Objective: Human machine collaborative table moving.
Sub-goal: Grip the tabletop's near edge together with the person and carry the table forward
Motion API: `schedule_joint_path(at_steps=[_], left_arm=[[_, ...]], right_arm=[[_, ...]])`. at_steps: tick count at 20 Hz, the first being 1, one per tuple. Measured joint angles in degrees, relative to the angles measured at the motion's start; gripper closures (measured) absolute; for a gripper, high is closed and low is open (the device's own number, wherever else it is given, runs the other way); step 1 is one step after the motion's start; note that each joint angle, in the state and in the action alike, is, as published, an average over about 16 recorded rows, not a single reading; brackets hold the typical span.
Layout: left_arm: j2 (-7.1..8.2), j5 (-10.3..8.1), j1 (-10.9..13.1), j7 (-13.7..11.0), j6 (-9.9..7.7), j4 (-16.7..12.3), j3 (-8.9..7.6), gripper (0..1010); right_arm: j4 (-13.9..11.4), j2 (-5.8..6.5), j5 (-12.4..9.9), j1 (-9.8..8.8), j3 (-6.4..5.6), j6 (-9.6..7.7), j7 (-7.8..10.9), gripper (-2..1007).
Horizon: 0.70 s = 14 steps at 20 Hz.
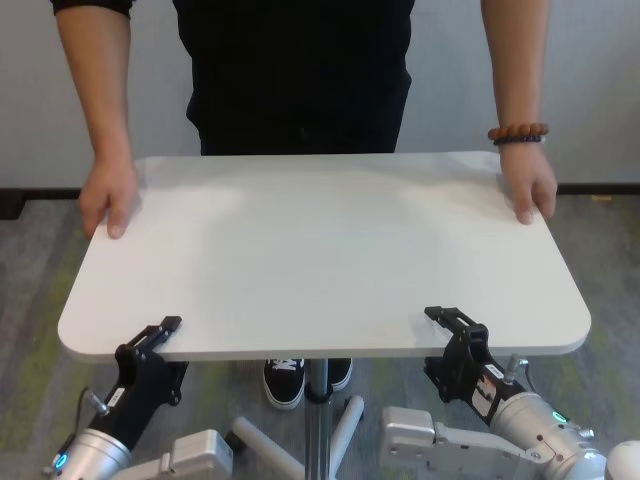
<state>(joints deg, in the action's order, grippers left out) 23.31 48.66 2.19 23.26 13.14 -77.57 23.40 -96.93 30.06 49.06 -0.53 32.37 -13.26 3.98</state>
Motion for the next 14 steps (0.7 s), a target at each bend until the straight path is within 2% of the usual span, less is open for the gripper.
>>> schedule_joint_path(at_steps=[6,14], left_arm=[[-1.07,0.61,-0.8,0.2,0.34,0.7,-0.28,721],[-2.64,1.24,-2.7,0.6,0.45,2.4,-0.16,721]], right_arm=[[0.7,-0.39,0.8,0.82,-0.52,0.97,0.74,482],[3.1,-1.13,1.2,2.59,-1.40,3.14,1.52,482]])
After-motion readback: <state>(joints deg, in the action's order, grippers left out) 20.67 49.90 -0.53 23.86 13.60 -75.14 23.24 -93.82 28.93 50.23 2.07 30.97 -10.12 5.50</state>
